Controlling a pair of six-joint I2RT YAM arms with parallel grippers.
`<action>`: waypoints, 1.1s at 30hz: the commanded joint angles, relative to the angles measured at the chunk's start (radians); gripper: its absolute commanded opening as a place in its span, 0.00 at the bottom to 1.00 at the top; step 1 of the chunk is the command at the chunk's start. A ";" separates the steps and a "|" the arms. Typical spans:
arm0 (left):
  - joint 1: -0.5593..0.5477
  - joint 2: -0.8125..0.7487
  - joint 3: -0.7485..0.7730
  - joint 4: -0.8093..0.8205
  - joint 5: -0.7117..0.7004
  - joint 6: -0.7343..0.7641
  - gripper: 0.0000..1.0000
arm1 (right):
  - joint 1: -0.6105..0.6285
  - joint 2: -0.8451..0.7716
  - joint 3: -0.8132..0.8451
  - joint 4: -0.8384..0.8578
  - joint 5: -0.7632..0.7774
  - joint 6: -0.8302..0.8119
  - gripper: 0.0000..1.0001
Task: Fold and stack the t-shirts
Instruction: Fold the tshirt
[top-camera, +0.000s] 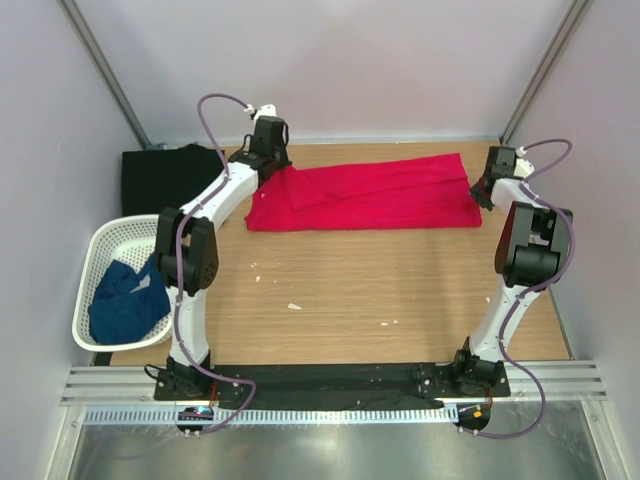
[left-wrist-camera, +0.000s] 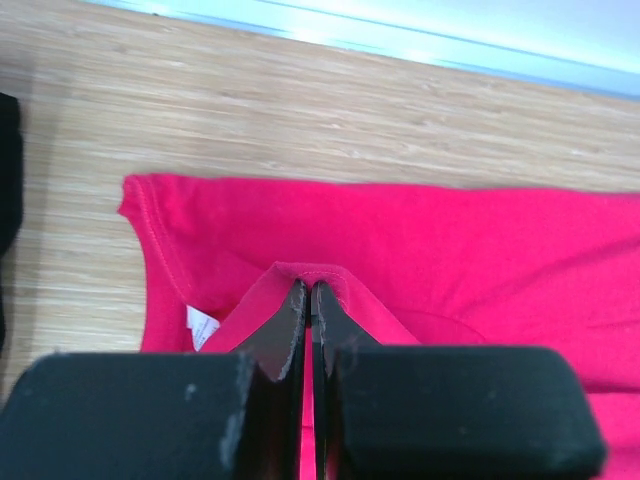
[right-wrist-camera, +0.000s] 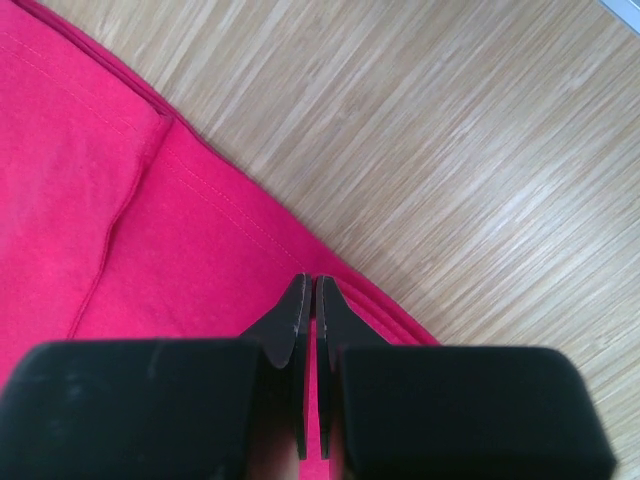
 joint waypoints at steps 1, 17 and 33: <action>0.011 -0.077 -0.008 0.064 -0.032 -0.006 0.00 | -0.005 -0.046 0.052 0.033 0.002 -0.012 0.01; 0.024 -0.031 -0.011 0.070 -0.033 -0.018 0.00 | -0.005 0.057 0.164 0.025 -0.038 -0.027 0.01; 0.024 0.083 0.099 -0.030 0.022 -0.012 0.31 | -0.005 0.131 0.290 -0.050 -0.093 -0.068 0.43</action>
